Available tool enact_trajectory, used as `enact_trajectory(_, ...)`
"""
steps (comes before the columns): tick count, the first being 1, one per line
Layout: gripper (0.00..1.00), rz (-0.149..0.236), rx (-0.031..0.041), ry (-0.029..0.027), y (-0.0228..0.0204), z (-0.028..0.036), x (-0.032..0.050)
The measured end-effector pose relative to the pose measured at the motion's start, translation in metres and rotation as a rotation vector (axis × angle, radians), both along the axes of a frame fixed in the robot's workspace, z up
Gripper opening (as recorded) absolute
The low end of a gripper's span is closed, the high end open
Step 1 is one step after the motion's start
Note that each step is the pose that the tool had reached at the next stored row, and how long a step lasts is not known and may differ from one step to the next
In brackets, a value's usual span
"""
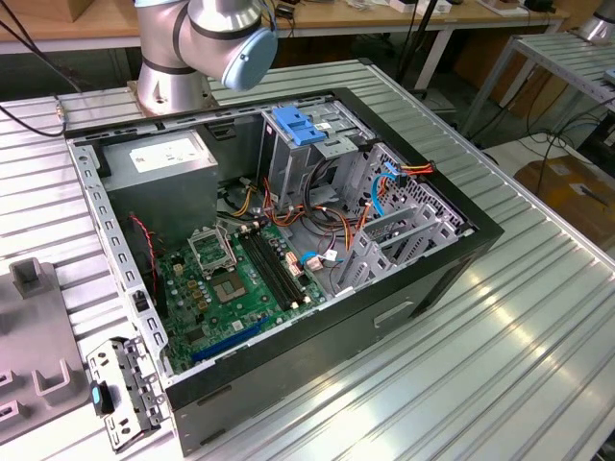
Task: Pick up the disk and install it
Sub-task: 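Pick up the disk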
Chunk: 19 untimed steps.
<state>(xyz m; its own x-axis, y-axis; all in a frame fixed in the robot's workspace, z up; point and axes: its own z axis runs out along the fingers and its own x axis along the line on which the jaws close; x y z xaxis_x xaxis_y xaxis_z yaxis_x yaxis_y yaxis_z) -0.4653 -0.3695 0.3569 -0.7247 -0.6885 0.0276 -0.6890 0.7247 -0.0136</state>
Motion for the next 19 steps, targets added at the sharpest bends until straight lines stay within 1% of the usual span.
enact_trajectory(1,0.11,0.029,0.0002,0.0,0.0,-0.0004,0.0)
enact_trajectory(3,0.11,0.068,0.0002,0.0,0.0,-0.0007,0.0)
enact_trajectory(4,0.11,0.113,0.0002,0.0001,0.0,-0.0011,0.0)
enact_trajectory(6,0.11,0.159,0.0003,0.0,0.0002,-0.0018,0.0)
enact_trajectory(8,0.11,0.187,0.0004,-0.0001,0.0004,-0.0021,0.0)
enact_trajectory(10,0.11,0.226,0.0004,-0.0002,0.0013,-0.0029,-0.0001)
enact_trajectory(11,0.11,0.236,0.0003,0.0,0.002,-0.0031,0.0)
enact_trajectory(12,0.11,0.243,0.0004,0.0,0.0036,-0.0033,0.0)
enact_trajectory(13,0.11,0.246,0.0004,0.0,0.0064,-0.0036,0.0)
enact_trajectory(15,0.11,0.253,0.0003,0.0,0.0104,-0.0041,0.0)
enact_trajectory(16,0.11,0.261,0.0004,-0.0001,0.0111,-0.0042,0.0)
enact_trajectory(19,0.11,0.32,0.0003,0.0002,0.0113,-0.0048,0.0)
